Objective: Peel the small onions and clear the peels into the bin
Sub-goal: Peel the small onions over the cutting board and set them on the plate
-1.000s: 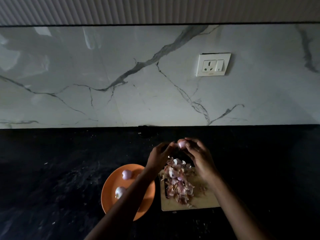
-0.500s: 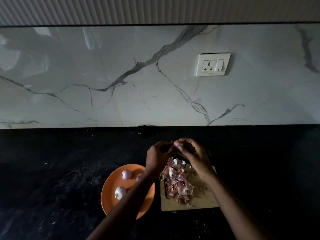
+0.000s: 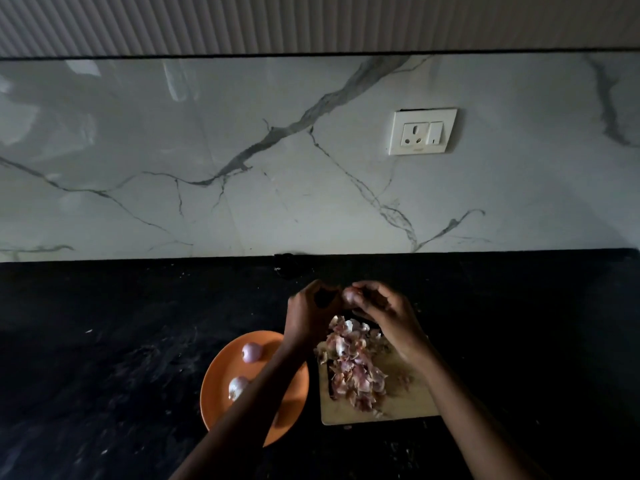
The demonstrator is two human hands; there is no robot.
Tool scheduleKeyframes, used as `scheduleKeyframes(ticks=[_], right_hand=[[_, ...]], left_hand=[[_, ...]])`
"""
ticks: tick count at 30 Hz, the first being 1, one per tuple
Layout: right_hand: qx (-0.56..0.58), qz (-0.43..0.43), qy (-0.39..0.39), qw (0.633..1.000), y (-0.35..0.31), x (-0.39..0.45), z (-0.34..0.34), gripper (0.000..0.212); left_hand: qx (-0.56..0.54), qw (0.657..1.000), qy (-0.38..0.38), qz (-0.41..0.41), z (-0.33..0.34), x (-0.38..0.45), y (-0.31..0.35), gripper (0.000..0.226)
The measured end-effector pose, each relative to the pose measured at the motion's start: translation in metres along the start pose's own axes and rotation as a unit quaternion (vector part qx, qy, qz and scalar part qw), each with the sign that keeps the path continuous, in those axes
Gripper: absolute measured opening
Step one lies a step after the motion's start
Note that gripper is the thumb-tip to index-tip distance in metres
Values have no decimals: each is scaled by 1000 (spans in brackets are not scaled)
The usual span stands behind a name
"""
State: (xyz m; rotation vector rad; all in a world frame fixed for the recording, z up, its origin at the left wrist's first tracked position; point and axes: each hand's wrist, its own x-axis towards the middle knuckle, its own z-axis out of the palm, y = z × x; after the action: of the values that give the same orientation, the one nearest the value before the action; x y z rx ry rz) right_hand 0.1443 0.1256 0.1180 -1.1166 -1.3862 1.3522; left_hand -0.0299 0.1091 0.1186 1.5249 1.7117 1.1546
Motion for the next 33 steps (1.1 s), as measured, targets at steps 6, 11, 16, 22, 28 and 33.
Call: scheduleKeyframes(ticks=[6,11,16,22,28,33], right_hand=[[-4,0,-8,1000,-3,-3,-7,37],[-44,25,-47,998,-3,-4,-10,34],[-69,21,-14,997,-2,-2,-14,28],[-28,32,-33,999,-6,-2,-13,27],[-50,27,-38,998,-3,-4,-10,35],[-89,14,-42,995,4,-3,-9,38]], left_hand=[[22,998,-63,-14,-3,3,-12,16],[0,996,-92,13,2,-1,-12,30],[-1,995,-92,48,-2,0,-9,35],[-27,995,-88,45,-6,-3,-5,37],[-25,995,-92,34,-5,-4,-8,31],[9,997,-73,34,1,-3,-11,28]])
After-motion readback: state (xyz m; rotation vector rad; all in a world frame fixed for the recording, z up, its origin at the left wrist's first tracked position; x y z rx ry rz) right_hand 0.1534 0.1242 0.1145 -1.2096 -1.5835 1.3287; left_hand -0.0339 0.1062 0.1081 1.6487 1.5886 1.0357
